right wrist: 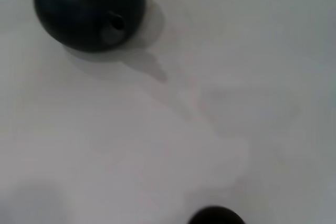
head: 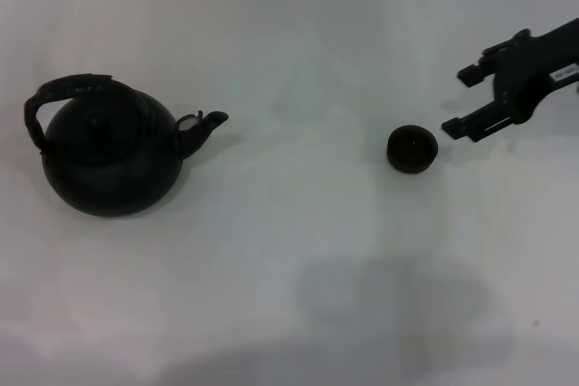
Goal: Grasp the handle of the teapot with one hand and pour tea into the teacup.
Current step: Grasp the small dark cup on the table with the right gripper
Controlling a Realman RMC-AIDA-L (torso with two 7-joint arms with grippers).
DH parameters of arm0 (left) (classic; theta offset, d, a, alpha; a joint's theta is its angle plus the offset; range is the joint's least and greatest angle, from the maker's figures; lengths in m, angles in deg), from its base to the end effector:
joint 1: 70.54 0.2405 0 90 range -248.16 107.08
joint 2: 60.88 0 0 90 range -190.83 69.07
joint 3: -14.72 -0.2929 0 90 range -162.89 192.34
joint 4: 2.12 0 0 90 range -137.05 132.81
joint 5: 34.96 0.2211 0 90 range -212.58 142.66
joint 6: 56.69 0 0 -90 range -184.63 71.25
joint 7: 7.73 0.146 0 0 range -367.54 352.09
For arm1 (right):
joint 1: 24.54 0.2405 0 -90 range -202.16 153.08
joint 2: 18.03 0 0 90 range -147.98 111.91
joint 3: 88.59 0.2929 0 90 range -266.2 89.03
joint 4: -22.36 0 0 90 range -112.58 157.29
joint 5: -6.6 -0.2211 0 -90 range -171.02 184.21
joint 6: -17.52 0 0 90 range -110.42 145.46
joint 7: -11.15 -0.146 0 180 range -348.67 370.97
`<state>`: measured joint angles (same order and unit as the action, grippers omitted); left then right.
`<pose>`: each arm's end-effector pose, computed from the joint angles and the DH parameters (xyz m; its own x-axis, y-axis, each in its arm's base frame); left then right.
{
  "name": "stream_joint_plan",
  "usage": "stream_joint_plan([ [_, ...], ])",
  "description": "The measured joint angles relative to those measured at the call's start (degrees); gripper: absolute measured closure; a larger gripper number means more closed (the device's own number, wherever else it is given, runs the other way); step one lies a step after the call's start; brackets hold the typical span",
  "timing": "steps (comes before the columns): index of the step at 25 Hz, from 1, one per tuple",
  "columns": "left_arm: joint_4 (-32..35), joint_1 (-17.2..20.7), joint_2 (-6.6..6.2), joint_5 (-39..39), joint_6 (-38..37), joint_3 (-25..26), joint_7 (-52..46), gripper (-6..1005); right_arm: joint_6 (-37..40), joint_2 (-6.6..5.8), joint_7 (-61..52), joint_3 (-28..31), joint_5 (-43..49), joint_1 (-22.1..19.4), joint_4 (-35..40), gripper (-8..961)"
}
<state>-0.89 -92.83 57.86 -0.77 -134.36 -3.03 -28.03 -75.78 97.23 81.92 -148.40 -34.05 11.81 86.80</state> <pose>-0.4384 0.3029 0.0612 0.5578 -0.2959 0.7755 0.8187 0.3500 -0.4553 0.2474 0.3961 0.0251 0.9138 -0.3790 0.1462 -0.3407 -0.9110 -0.2322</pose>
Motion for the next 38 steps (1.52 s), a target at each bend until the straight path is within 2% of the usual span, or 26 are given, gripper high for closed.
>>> stream_joint_plan([
  [5, -0.01, 0.07, 0.0, 0.0, 0.01, 0.0, 0.0, 108, 1.91, 0.06, -0.12, -4.01, -3.95, -0.99, -0.41, 87],
  [13, 0.0, 0.22, -0.06, 0.64, 0.0, 0.0, 0.06, 108, 9.74, 0.1, -0.04, -11.73, -4.84, -2.44, -1.61, 88],
  [21, 0.31, -0.27, -0.09, 0.64, 1.35, 0.01, 0.19, 109, 12.29, 0.13, 0.39, -13.56, -4.89, -0.67, -8.09, 88],
  [38, 0.78, -1.58, -0.12, 0.61, 3.63, 0.01, 0.39, 108, 16.01, 0.22, 0.58, -16.38, -5.95, 0.11, -12.35, 89],
])
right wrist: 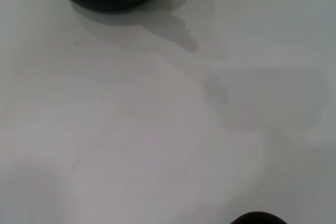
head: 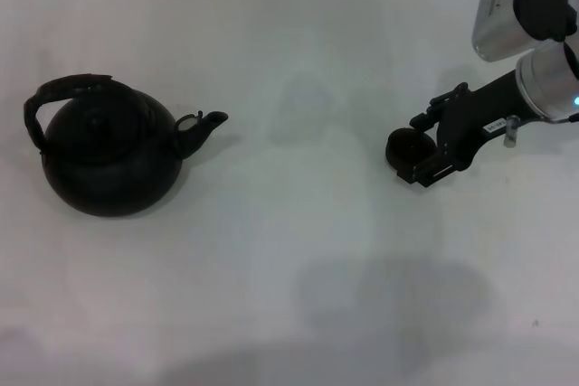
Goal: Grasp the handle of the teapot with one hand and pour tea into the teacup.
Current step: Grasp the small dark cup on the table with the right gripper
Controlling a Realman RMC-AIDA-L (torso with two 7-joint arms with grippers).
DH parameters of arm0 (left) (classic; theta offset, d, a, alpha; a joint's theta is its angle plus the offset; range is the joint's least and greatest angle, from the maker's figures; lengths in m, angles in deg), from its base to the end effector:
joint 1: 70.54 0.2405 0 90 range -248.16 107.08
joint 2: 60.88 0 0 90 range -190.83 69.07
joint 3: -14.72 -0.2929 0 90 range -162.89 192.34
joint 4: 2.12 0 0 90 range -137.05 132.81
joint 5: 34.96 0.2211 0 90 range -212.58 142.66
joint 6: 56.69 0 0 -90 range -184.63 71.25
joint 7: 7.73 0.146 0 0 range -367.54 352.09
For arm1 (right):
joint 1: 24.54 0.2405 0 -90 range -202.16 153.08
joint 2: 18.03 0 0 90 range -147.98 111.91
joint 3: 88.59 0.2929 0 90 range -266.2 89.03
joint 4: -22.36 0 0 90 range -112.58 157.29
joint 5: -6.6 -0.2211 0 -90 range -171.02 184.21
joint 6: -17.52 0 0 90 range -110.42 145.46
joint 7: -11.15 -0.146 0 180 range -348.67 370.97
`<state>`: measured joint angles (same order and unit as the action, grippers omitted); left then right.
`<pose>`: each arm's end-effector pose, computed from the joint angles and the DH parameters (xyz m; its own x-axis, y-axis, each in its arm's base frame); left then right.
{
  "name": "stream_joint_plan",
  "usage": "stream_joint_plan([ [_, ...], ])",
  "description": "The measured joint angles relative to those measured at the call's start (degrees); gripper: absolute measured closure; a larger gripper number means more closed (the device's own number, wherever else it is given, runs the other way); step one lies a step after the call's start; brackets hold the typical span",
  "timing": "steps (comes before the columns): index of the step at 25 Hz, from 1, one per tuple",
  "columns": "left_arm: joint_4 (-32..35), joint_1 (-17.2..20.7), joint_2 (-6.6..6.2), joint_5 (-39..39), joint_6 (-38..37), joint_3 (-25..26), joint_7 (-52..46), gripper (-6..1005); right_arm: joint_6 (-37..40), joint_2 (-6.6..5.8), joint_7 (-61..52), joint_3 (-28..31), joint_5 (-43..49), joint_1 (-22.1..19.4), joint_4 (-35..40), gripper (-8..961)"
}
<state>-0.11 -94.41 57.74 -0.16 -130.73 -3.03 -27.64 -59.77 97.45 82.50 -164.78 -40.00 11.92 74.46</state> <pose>-0.4364 0.3180 0.0596 0.5580 -0.2596 0.7882 0.8165 0.3415 -0.4656 0.2631 0.3938 -0.0463 0.9151 -0.3455 0.2077 -0.3071 -0.9312 -0.1963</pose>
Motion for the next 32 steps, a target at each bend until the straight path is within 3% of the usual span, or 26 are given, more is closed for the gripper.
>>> stream_joint_plan([
  [32, 1.8, -1.08, -0.13, 0.01, 4.42, 0.0, 0.11, 108, 1.28, -0.18, 0.42, -1.36, -2.93, 0.01, -1.01, 91],
])
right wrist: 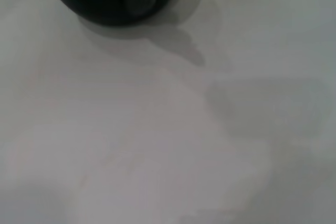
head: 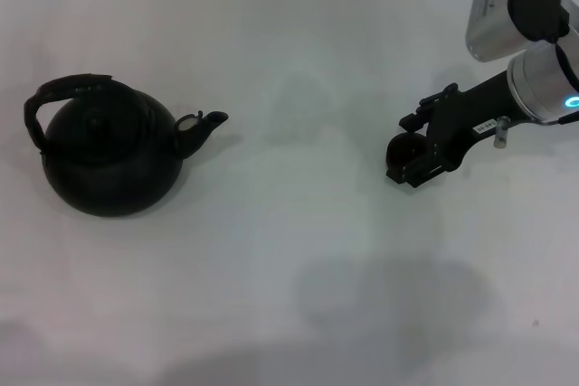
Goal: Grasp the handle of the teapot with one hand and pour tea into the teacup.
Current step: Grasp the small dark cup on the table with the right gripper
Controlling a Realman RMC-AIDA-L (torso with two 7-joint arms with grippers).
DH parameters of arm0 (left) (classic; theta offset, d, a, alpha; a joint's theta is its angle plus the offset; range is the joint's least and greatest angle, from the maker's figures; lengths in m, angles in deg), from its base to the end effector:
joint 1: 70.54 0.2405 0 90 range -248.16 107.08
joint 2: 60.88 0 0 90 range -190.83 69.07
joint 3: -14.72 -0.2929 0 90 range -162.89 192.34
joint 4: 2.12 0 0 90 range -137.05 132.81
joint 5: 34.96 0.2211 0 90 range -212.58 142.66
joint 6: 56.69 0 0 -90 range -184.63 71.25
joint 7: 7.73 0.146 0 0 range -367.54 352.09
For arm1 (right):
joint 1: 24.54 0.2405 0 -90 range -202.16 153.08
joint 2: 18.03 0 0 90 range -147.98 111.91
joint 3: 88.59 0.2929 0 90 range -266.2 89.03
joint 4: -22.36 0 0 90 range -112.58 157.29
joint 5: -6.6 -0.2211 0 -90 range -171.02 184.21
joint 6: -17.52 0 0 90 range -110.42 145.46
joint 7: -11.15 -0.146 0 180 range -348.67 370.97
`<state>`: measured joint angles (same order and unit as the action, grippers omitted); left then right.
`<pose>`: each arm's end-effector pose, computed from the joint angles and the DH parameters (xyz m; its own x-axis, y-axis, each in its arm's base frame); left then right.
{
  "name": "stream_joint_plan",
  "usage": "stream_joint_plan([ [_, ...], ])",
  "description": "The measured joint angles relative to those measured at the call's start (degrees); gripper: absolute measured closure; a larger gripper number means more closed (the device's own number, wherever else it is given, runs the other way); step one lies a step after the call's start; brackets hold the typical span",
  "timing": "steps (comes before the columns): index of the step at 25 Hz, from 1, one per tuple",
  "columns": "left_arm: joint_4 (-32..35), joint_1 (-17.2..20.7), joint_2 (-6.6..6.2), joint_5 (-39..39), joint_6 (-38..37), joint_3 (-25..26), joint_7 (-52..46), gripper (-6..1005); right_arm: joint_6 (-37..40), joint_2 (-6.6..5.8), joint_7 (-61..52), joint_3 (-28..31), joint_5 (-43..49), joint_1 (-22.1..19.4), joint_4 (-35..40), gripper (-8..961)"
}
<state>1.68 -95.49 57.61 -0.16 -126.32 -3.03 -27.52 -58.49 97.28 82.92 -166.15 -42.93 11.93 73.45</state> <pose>-0.4389 0.3300 0.0629 0.5631 -0.2223 0.7959 0.8077 0.3517 -0.4732 0.2603 0.3934 -0.0517 0.9222 -0.3435 0.1779 -0.3115 -0.9320 -0.1852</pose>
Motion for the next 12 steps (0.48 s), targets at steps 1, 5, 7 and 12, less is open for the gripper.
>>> stream_joint_plan([
  [1, 0.19, -0.1, 0.0, 0.0, 0.27, 0.0, 0.0, 108, -0.21, -0.03, -0.03, 0.0, -0.14, 0.0, 0.0, 91],
  [5, 0.46, -0.44, 0.03, 0.0, 0.88, 0.0, 0.02, 109, -0.34, 0.02, 0.0, -0.24, -0.18, -0.15, -0.35, 92],
  [7, 0.46, -0.46, 0.04, 0.0, 0.9, 0.0, 0.02, 109, -0.03, 0.06, 0.19, -0.36, -0.15, -0.04, -1.17, 92],
  [12, 0.46, -0.54, 0.07, 0.0, 0.99, 0.0, 0.04, 109, 1.18, -0.02, 0.37, -0.45, 0.04, 0.22, -2.72, 92],
])
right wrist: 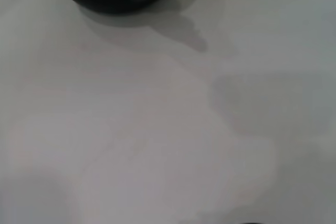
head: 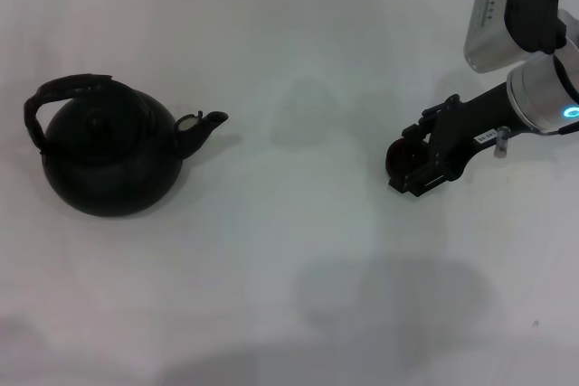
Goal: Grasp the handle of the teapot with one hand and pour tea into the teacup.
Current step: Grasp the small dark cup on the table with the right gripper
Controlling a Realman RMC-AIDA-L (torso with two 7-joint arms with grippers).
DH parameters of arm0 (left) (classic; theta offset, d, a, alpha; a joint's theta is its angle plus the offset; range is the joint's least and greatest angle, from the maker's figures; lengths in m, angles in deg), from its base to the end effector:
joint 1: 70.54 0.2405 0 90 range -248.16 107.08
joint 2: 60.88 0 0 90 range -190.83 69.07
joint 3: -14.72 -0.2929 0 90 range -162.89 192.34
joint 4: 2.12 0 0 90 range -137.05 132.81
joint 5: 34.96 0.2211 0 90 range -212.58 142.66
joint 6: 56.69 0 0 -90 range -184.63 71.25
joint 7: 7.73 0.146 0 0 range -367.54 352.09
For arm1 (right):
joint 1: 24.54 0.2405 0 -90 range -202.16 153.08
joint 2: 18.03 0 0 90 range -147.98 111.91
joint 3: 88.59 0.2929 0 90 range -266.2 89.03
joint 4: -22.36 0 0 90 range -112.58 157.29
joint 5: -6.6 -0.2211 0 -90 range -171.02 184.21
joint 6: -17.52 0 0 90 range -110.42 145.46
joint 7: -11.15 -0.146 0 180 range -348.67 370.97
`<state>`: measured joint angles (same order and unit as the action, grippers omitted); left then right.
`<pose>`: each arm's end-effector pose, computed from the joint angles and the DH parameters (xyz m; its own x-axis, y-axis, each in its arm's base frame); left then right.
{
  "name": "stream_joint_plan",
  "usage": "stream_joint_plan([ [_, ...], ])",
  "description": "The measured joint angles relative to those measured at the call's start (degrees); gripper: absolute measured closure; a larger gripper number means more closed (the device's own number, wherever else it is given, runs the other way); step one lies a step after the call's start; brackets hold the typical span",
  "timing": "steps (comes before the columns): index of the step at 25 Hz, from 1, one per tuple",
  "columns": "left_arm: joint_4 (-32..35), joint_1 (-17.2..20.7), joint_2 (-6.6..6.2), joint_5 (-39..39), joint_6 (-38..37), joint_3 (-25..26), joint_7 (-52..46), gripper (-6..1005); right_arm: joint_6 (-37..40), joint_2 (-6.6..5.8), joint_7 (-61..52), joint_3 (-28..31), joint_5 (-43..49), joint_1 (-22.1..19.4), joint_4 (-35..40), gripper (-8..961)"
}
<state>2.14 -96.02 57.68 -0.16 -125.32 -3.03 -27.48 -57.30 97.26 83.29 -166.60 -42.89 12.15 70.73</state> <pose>-0.4374 0.3348 0.0631 0.5625 -0.2165 0.7979 0.8078 0.3498 -0.4745 0.2694 0.3908 -0.0572 0.9119 -0.3635 0.1907 -0.3314 -0.9261 -0.1804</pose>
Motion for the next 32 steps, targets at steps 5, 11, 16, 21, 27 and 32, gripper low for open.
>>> stream_joint_plan([
  [5, 0.04, -0.01, 0.01, 0.0, 0.18, 0.01, 0.09, 109, 1.29, -0.04, 0.33, -0.17, 1.12, 0.15, -0.95, 92],
  [11, 0.04, -0.09, 0.01, 0.0, 0.53, 0.0, 0.16, 108, 2.06, 0.02, 0.51, -0.86, 2.12, 0.41, -1.84, 93],
  [16, 0.04, -0.09, 0.01, 0.0, 0.57, 0.0, 0.16, 108, 2.12, 0.02, 0.53, -1.0, 2.14, 0.41, -1.9, 93],
  [21, -0.02, -0.09, 0.13, 0.16, 0.73, 0.0, 0.16, 108, 1.71, 0.03, 0.54, -1.04, 1.81, 0.4, -1.54, 119],
  [27, -0.08, -0.07, 0.27, 1.43, 0.7, 0.0, 0.16, 109, 1.73, 0.1, 0.54, -1.23, 1.68, 0.39, -1.64, 207],
  [32, 0.02, 0.16, 0.29, 1.57, 0.29, 0.01, -0.02, 109, 0.4, -0.07, 0.69, -0.91, -0.08, 0.34, -0.35, 240],
])
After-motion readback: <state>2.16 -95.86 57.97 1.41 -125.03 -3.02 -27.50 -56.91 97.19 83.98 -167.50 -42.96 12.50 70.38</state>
